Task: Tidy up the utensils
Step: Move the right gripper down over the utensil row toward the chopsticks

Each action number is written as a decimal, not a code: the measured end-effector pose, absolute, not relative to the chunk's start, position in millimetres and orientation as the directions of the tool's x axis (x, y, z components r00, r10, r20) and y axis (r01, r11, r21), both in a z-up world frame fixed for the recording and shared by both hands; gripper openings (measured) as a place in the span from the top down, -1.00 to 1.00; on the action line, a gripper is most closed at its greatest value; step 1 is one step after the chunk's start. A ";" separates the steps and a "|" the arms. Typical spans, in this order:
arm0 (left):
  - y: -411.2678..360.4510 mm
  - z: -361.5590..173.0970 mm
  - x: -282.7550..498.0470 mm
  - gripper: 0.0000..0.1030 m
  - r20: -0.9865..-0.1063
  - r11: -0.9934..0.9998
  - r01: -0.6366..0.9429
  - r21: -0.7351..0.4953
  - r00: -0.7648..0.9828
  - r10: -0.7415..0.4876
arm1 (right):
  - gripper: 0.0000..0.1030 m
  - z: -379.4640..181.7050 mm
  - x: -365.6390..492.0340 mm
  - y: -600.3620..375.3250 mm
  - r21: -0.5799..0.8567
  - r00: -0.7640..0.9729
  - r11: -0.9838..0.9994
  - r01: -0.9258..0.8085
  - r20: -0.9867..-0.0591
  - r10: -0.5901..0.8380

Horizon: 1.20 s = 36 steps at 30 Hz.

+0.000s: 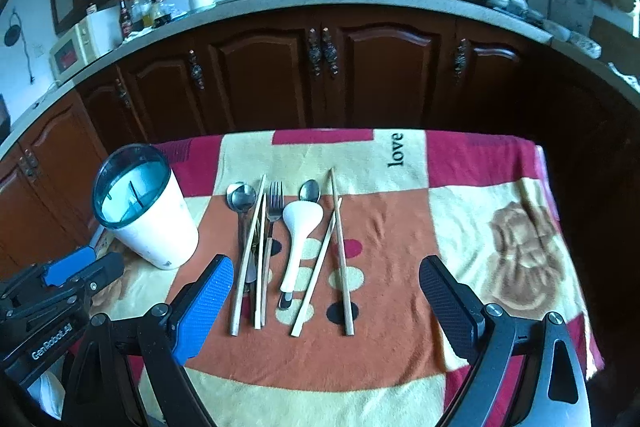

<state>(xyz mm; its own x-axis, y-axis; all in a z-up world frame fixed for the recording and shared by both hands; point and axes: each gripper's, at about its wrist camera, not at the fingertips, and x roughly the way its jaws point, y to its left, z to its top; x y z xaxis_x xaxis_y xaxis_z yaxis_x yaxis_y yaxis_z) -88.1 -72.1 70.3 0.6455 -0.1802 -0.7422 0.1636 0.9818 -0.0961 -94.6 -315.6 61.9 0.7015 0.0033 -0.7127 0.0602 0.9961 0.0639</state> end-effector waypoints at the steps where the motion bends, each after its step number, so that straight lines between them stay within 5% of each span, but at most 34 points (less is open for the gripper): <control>1: -74.0 66.3 -87.0 0.13 -0.747 0.981 0.172 -0.093 0.639 -0.183 | -0.72 57.1 -89.9 -319.8 0.086 0.695 0.995 0.048 -0.718 0.029; 8: -81.6 46.5 -76.6 0.13 -0.773 0.975 0.200 -0.100 0.601 -0.203 | 0.04 20.0 -48.9 -336.2 0.247 0.632 0.969 -0.027 -0.747 0.208; 36: -119.0 2.3 -33.3 0.13 -0.809 0.942 0.316 -0.111 0.523 -0.270 | 0.09 -20.2 47.5 -344.7 0.301 0.538 0.950 -0.084 -0.789 0.298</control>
<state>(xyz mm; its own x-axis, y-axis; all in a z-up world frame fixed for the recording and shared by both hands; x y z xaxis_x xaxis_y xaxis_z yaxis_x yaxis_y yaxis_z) -33.3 -119.0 2.3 0.5225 -0.2701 -0.8087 0.3158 0.9423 -0.1106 47.5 -344.7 -20.2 0.5378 0.2977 -0.7888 -0.0838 0.9498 0.3014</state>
